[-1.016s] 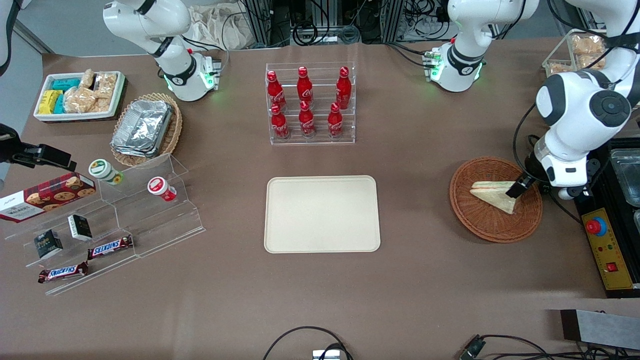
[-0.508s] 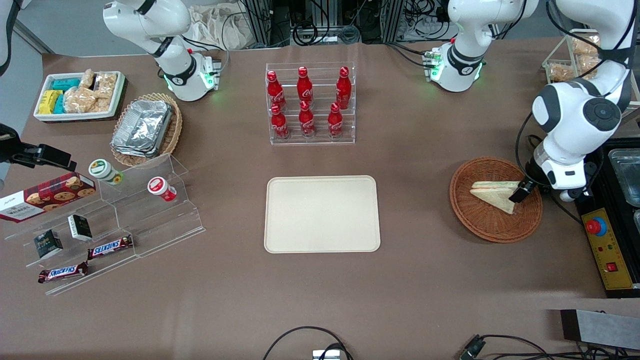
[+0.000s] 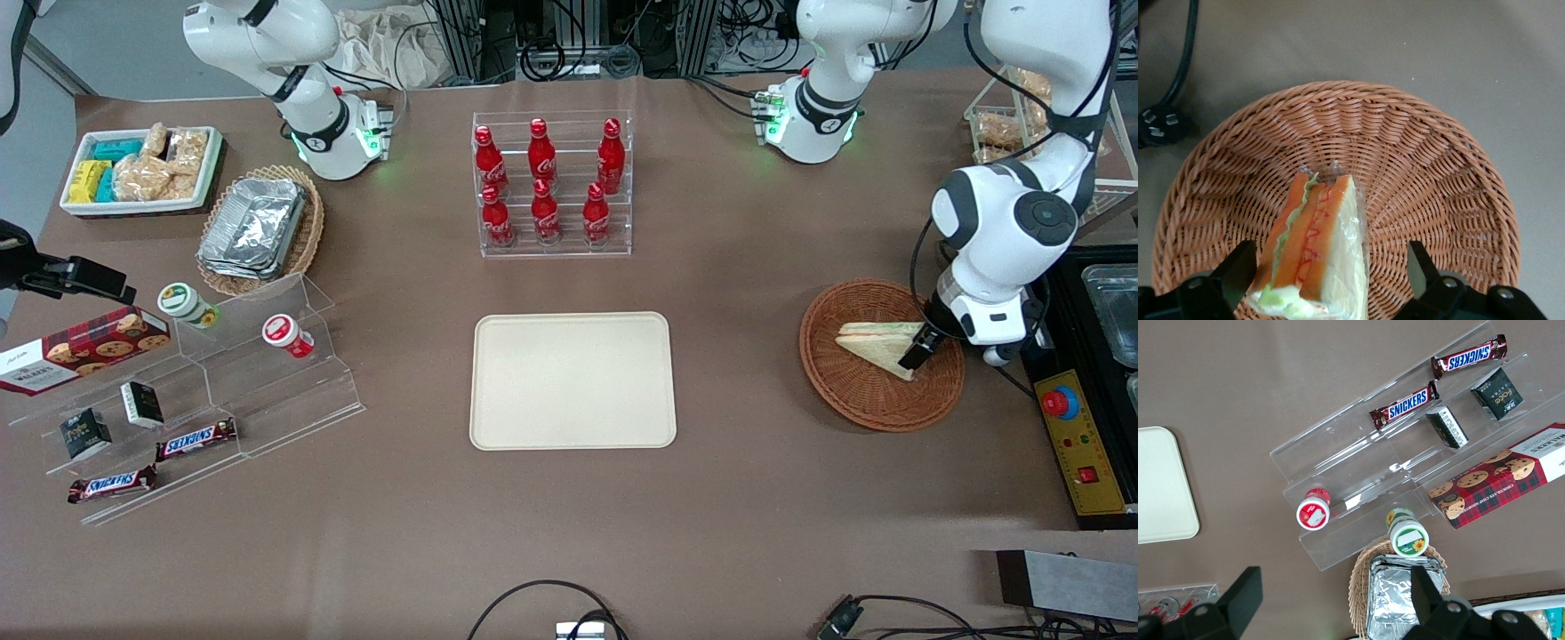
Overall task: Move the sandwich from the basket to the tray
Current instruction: 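Close the left gripper on the wrapped sandwich and lift it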
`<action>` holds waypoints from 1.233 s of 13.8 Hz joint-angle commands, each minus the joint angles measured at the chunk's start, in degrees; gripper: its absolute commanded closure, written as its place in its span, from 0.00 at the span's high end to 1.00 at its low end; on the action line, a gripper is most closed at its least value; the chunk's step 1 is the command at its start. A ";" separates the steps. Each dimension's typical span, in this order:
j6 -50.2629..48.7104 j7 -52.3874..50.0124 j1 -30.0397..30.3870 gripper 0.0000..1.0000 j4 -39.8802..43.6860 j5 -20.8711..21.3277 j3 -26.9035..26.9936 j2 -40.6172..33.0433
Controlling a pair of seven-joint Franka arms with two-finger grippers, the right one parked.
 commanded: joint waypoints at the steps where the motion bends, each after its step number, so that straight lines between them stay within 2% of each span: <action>1: 2.21 -0.19 0.54 1.00 -0.92 -0.45 -0.30 0.23; 5: 2.91 -0.19 0.45 1.00 -0.92 -4.31 -0.38 1.63; 10: 3.35 -0.28 0.45 0.98 -0.83 -5.19 -0.47 2.68; 11: 3.35 -0.37 0.45 0.91 -0.75 -7.46 -0.47 2.86; 12: 3.35 -0.11 0.36 0.87 -0.66 -10.70 -0.47 2.95; 14: 3.27 -0.10 0.10 0.82 -0.57 -12.23 -0.65 3.04; 15: 3.27 -0.10 0.10 0.73 -0.57 -12.23 -0.65 3.04; 17: 3.18 -0.10 0.01 0.45 -0.57 -12.23 -0.65 3.13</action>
